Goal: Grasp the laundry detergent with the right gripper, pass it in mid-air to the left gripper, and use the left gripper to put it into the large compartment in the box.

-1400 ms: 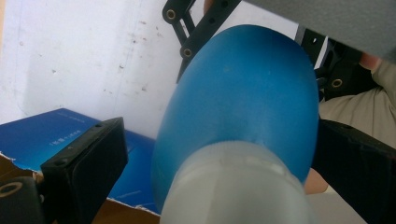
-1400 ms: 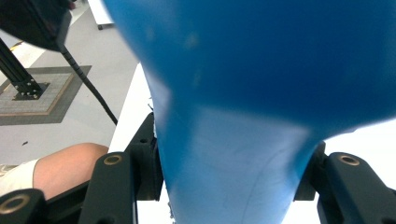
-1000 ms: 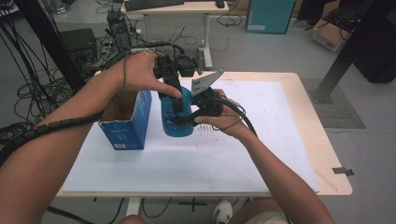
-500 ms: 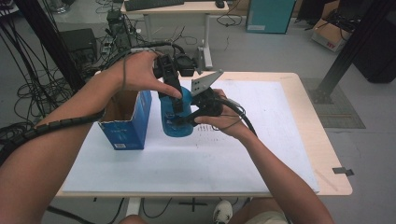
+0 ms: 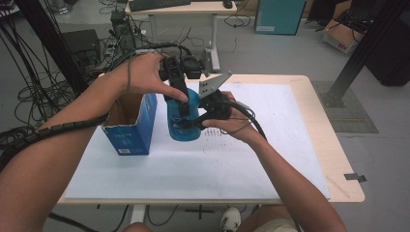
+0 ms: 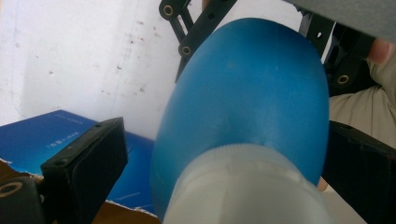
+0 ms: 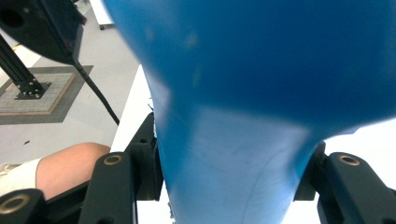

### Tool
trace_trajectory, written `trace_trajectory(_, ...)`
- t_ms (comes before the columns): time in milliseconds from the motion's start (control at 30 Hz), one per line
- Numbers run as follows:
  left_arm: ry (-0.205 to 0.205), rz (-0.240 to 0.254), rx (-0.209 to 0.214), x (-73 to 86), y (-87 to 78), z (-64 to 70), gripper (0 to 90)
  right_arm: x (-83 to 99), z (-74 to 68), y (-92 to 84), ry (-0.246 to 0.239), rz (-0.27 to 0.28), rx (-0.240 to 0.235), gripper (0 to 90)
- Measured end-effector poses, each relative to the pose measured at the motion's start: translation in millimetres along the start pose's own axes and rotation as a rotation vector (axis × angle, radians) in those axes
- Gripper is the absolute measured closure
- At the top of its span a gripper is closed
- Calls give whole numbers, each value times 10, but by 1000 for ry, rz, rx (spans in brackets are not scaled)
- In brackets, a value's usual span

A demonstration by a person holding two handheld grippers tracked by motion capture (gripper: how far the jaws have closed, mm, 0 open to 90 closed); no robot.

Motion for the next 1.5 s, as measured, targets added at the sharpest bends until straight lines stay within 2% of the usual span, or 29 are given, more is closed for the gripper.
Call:
trace_trajectory(133,3,3,7,-8,-6,-1,45,-8,2,-3,-3,2,0,435)
trace_trajectory(233,3,1,5,-9,-6,0,46,2,-11,-7,13,-4,-3,435)
trace_trajectory(1500,5,-1,14,14,0,10,52,-11,-29,11,1,-9,-18,435)
Point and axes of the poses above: each handheld gripper's, and its own axes: y roughly forward along the jaws, x roughly out of its underside, z roughly to its right, the point moved 7 cm from there along y, roughly forward along the jaws, and after that the axes turned 9 degrees about -x, right-handed, at the moved point
